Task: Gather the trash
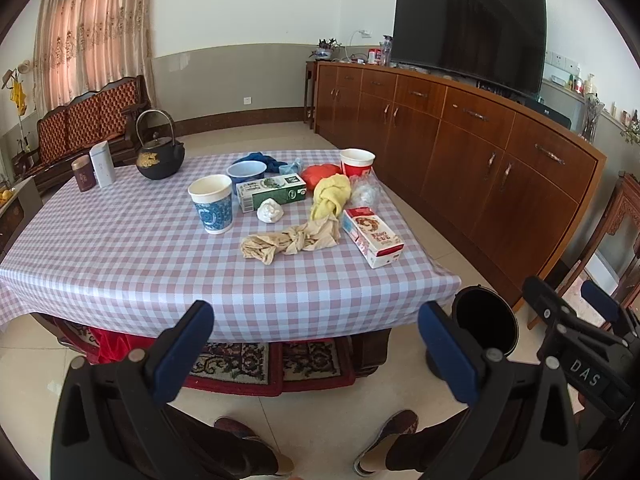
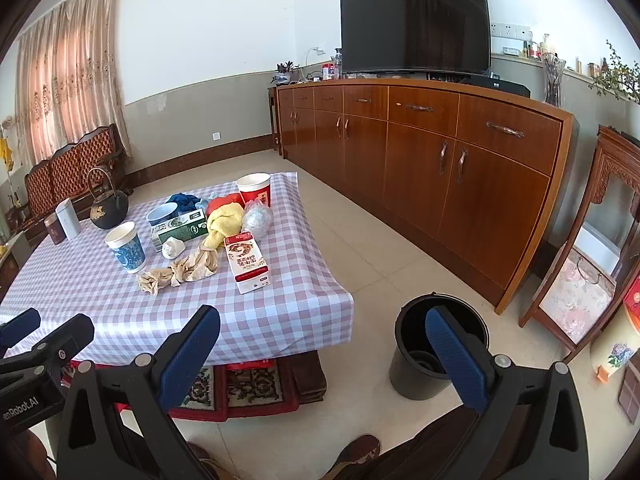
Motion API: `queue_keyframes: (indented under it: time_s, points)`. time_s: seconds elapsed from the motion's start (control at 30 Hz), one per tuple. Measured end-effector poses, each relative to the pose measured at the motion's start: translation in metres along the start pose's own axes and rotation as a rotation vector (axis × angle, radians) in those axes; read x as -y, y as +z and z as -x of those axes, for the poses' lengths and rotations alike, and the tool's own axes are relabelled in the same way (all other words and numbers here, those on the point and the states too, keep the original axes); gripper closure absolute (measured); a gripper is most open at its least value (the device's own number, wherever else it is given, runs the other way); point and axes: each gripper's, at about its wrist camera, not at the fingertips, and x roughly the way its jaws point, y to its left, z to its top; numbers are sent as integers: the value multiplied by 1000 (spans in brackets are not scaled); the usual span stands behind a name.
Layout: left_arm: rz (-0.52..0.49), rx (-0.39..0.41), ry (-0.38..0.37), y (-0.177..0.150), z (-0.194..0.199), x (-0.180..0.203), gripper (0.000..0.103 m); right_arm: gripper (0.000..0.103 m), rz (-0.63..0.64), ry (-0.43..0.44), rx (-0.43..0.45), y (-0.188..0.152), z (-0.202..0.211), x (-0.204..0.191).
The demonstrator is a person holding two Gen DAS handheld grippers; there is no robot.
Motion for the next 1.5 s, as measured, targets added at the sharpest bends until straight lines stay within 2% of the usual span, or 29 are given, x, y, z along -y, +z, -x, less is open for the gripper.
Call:
queue_keyframes:
  time_s: [0.3, 0.8, 0.93, 1.1, 1.5]
  points:
    - [16, -1, 15, 1, -5, -7, 1, 0, 0, 5, -8, 4, -8, -2]
    - [-5, -16, 17, -1, -12, -3, 1, 0, 2, -46, -1, 3, -10, 3]
    - [-14, -39, -9, -2, -16, 0, 1, 0, -6, -44, -6, 3, -12, 6]
    - [-43, -111, -51, -5, -29, 7, 1, 0, -3, -43, -12, 1, -15, 6]
    - [-53, -125, -2, -8, -40, 5, 1, 0, 1, -36, -71, -6, -38, 2]
